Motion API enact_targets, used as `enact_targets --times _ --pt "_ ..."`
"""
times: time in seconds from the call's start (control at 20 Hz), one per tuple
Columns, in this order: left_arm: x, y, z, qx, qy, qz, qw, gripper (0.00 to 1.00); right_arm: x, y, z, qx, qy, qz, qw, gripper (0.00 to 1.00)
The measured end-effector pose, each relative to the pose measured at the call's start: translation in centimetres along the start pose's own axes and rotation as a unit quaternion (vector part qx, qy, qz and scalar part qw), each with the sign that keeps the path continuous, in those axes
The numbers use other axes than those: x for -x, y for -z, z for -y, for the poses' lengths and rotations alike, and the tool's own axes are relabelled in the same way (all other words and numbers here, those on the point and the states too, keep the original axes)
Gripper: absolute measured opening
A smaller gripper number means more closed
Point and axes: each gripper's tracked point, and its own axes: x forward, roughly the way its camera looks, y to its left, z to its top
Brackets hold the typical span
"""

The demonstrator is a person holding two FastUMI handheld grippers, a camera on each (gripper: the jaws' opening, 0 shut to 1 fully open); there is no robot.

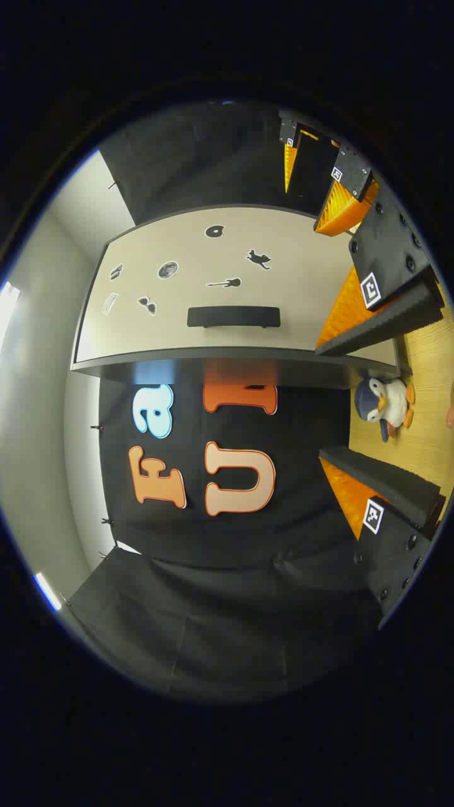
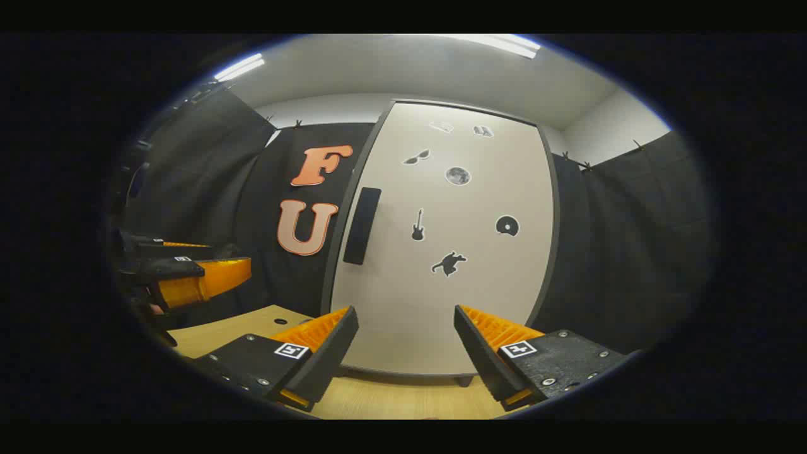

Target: Open the cabinet door with the right hand, grasp the bottle in the cabinet with the left hand and place it on the coaster, then close the cabinet door with the right hand.

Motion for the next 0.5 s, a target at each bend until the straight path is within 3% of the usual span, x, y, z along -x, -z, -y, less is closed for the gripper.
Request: enact_targets --times 0.5 --pt "-1.2 1.7 -0.9 0.018 -0.006 -0.018 1.0 0.94 -1.5 -0.7 0.4 -0.047 0.0 -0.02 0.999 0.95"
